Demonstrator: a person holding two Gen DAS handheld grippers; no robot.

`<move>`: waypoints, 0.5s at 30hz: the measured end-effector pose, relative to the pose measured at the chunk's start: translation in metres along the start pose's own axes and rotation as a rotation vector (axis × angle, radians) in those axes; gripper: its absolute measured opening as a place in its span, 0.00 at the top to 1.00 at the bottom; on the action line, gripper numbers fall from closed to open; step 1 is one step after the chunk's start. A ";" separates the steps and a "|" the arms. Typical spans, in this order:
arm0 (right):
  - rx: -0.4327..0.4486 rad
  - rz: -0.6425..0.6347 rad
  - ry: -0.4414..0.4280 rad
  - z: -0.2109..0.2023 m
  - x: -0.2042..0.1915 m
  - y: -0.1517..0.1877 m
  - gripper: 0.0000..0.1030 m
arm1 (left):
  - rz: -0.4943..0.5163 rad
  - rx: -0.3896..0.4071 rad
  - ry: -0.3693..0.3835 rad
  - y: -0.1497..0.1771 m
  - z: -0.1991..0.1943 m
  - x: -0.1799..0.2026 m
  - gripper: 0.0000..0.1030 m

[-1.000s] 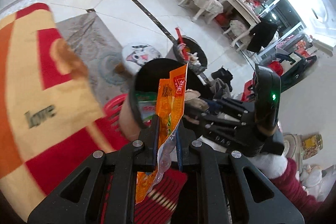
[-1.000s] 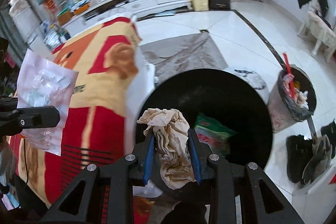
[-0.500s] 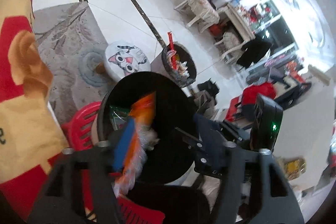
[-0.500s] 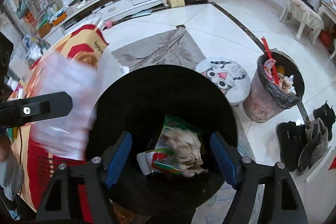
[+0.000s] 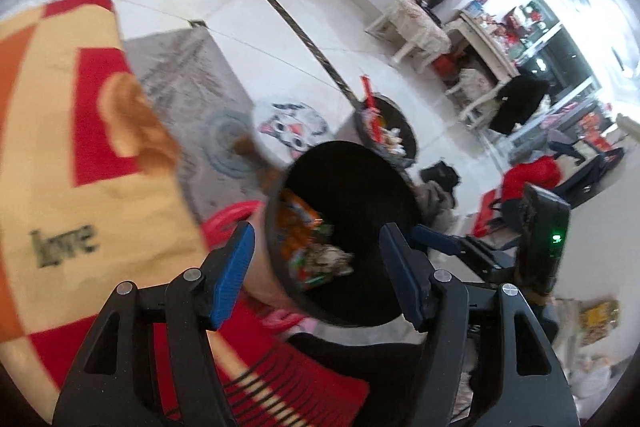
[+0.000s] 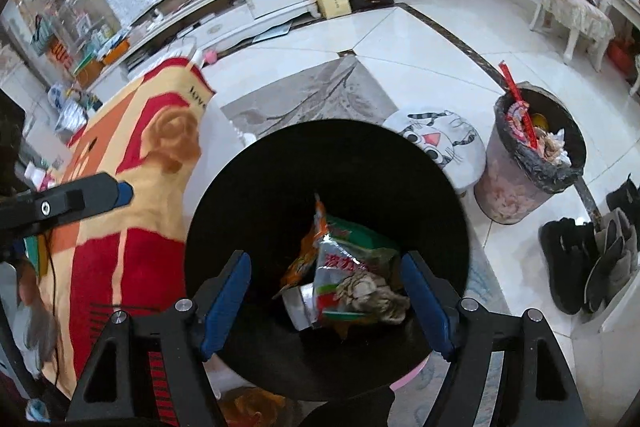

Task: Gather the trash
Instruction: 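Open both tools to drop the wrapper and tissue into the bin, then move both empty tools back over the trash on the table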

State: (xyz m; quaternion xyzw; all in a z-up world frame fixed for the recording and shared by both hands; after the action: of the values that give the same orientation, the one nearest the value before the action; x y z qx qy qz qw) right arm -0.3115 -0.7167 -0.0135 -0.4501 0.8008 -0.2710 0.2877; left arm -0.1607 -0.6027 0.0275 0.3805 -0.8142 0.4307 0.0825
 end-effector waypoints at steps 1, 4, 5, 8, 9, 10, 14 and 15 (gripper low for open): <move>0.002 -0.010 -0.008 -0.001 -0.006 0.001 0.27 | 0.010 0.013 -0.024 0.001 -0.006 -0.003 0.38; 0.006 -0.032 -0.015 -0.004 -0.022 0.001 0.27 | 0.044 0.046 -0.087 0.009 -0.020 -0.013 0.38; 0.008 -0.037 -0.016 -0.005 -0.027 0.000 0.27 | 0.056 0.054 -0.101 0.011 -0.024 -0.015 0.38; 0.011 -0.034 -0.029 -0.007 -0.042 -0.001 0.27 | 0.081 0.071 -0.160 0.021 -0.039 -0.027 0.38; 0.010 -0.033 -0.037 -0.007 -0.047 -0.001 0.27 | 0.084 0.079 -0.181 0.024 -0.045 -0.032 0.38; 0.010 -0.034 -0.043 -0.007 -0.052 -0.001 0.27 | 0.084 0.086 -0.192 0.026 -0.050 -0.035 0.38; 0.014 -0.051 -0.071 -0.009 -0.076 -0.002 0.27 | 0.084 0.123 -0.258 0.035 -0.074 -0.054 0.38; 0.012 -0.060 -0.080 -0.009 -0.085 -0.002 0.27 | 0.083 0.133 -0.274 0.037 -0.082 -0.060 0.38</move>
State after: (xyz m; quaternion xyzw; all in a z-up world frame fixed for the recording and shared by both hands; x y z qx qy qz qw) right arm -0.2806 -0.6411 0.0125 -0.4824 0.7731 -0.2661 0.3142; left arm -0.1600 -0.4947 0.0270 0.4062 -0.8026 0.4308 -0.0726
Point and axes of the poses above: each gripper's, at about its wrist camera, not at the fingertips, and z roughly the way its jaws point, x to its right, y to its underside, the point moved 4 cm from there along z, roughly the way its jaws point, and after that the axes turned 14 degrees about x, right-handed, at the moved point
